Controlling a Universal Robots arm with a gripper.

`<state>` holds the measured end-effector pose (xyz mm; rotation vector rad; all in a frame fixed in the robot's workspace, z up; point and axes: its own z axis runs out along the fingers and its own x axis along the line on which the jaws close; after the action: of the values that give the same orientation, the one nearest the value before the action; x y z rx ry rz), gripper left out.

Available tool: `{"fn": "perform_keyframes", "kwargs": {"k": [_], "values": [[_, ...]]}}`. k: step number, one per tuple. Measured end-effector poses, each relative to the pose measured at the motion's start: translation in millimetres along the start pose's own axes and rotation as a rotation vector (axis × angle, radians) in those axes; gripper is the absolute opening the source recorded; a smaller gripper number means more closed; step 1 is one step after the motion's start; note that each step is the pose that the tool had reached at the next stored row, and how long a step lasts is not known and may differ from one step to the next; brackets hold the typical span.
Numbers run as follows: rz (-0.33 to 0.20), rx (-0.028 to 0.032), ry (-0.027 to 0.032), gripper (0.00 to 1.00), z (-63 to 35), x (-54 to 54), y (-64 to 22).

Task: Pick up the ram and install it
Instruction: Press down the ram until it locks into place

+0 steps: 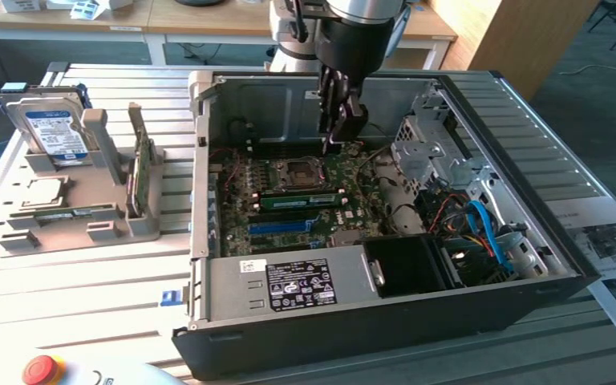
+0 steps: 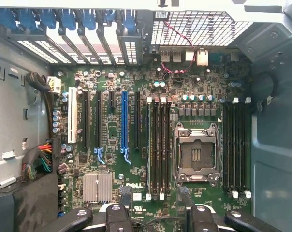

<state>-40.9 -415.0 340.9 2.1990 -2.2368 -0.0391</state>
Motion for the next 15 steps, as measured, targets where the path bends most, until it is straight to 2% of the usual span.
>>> {"fn": "perform_keyframes", "kwargs": {"k": [6, 8, 9, 11, 12, 14, 15], "values": [[0.000, 0.0000, 0.0000, 0.47, -0.2, 0.0, 0.0], [0.000, 0.0000, -0.0001, 0.35, -0.2, 0.0, 0.0], [0.000, 0.0000, 0.0000, 0.35, -0.3, 0.0, 0.0], [0.000, 0.0000, 0.0000, 0.23, -0.4, 0.0, 0.0], [0.000, 0.0000, 0.0000, 0.23, -0.4, 0.0, 0.0], [0.000, 0.0000, 0.0000, 0.11, -0.5, 0.0, 0.0], [0.000, 0.0000, 0.0000, 0.11, -0.5, 0.0, 0.0]]}}
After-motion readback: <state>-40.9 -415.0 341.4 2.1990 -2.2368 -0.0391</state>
